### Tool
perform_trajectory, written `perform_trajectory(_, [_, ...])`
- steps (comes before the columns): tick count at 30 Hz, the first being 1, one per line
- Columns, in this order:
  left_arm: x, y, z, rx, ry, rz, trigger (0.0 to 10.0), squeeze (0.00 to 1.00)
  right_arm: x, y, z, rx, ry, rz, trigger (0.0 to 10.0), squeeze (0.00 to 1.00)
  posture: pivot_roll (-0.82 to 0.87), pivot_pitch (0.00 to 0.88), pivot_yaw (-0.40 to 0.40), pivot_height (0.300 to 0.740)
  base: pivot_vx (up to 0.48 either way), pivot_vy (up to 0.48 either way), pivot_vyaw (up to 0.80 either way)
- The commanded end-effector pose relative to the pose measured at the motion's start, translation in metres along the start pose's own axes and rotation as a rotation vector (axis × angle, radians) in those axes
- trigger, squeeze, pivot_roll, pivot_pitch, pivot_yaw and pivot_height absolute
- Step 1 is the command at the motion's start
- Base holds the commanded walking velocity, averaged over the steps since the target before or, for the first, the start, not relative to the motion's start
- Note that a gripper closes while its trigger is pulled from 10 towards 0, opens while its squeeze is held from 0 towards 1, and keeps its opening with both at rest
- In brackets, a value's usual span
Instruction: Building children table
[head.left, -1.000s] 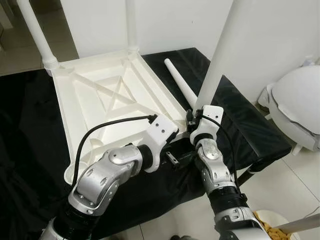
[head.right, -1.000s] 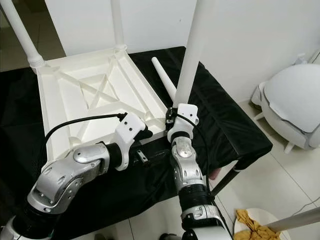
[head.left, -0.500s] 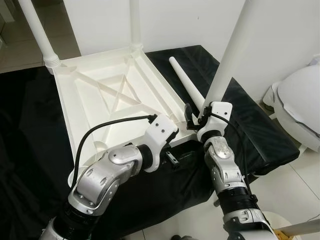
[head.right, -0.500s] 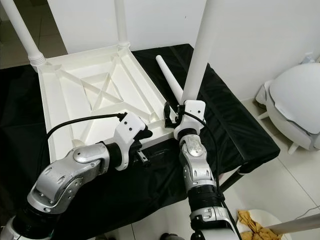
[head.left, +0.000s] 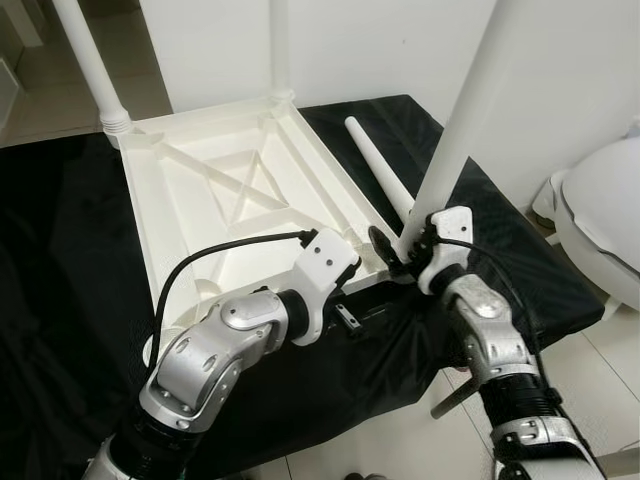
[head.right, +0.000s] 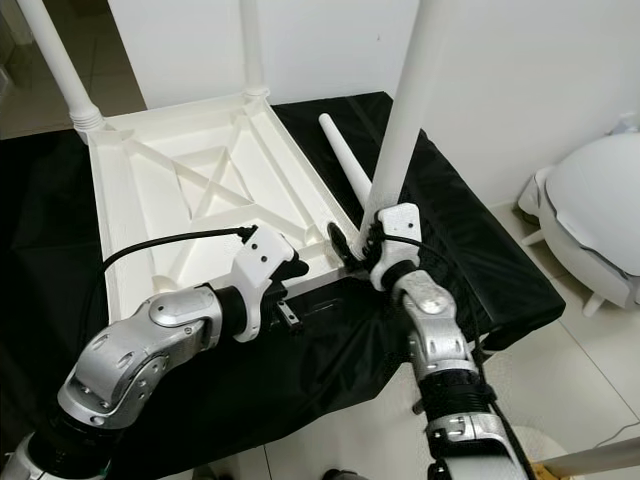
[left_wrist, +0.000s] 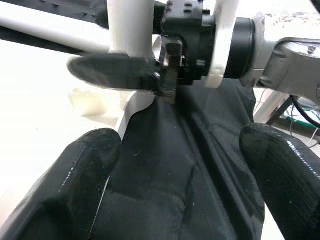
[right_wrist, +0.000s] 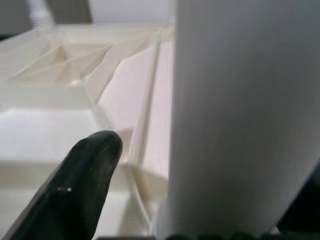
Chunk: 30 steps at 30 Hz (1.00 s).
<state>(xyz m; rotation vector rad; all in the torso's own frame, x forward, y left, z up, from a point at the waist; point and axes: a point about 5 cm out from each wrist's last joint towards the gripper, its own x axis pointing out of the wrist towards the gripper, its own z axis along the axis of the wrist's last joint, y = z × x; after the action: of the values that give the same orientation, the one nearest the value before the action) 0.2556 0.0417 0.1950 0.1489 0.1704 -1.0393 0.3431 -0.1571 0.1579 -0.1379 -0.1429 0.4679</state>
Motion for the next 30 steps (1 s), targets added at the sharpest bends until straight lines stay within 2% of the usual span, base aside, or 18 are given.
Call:
perform_trajectory(1, [-0.001, -0.004, -0.002, -0.002, 0.011, -0.005, 10.0, 0.0, -0.003, -0.006, -0.006, 0.017, 0.025, 0.049, 10.0, 0.0, -0.02, 0.079, 0.001, 0.74, 0.0, 0.0, 0.0])
perform_trajectory(7, [-0.001, -0.004, -0.002, 0.001, 0.013, -0.008, 10.0, 0.0, -0.005, -0.01, -0.012, 0.016, 0.045, 0.131, 10.0, 0.0, -0.02, 0.081, 0.005, 0.74, 0.0, 0.0, 0.0])
perform_trajectory(13, [-0.001, -0.003, -0.002, 0.0, 0.014, -0.006, 10.0, 0.0, -0.004, -0.014, -0.013, 0.013, 0.04, 0.141, 10.0, 0.0, -0.02, 0.084, 0.007, 0.74, 0.0, 0.0, 0.0])
perform_trajectory(17, [-0.002, 0.0, -0.002, 0.002, 0.015, 0.008, 10.0, 0.0, 0.003, -0.018, -0.01, 0.016, 0.013, 0.148, 10.0, 0.0, -0.01, 0.086, 0.006, 0.74, 0.0, 0.0, 0.0])
perform_trajectory(18, [-0.002, 0.001, -0.001, 0.002, 0.015, 0.01, 10.0, 0.0, 0.003, -0.018, -0.009, 0.015, 0.013, 0.15, 9.8, 0.0, -0.01, 0.086, 0.006, 0.74, 0.0, 0.0, 0.0])
perform_trajectory(25, [-0.003, 0.002, -0.001, 0.006, 0.013, 0.018, 10.0, 0.0, 0.007, -0.018, -0.007, 0.003, -0.003, 0.181, 10.0, 0.0, 0.0, 0.078, 0.0, 0.74, 0.0, 0.0, 0.0])
perform_trajectory(26, [-0.003, 0.003, 0.0, 0.007, 0.012, 0.021, 10.0, 0.0, 0.007, -0.019, -0.006, -0.002, -0.002, 0.187, 4.9, 0.0, 0.0, 0.076, -0.002, 0.74, 0.0, 0.0, 0.0])
perform_trajectory(27, [-0.003, 0.003, 0.0, 0.007, 0.012, 0.021, 10.0, 0.0, 0.007, -0.019, -0.006, -0.002, -0.002, 0.187, 4.9, 0.0, 0.0, 0.076, -0.002, 0.74, 0.0, 0.0, 0.0])
perform_trajectory(29, [-0.003, 0.004, 0.0, 0.009, 0.011, 0.028, 10.0, 0.0, 0.007, -0.02, -0.007, -0.007, 0.004, 0.201, 0.0, 0.0, 0.0, 0.075, -0.003, 0.74, 0.0, 0.0, 0.0])
perform_trajectory(30, [-0.003, 0.005, 0.0, 0.01, 0.011, 0.03, 10.0, 0.0, 0.006, -0.021, -0.007, -0.007, 0.006, 0.205, 0.0, 0.0, 0.0, 0.072, -0.005, 0.74, 0.0, 0.0, 0.0])
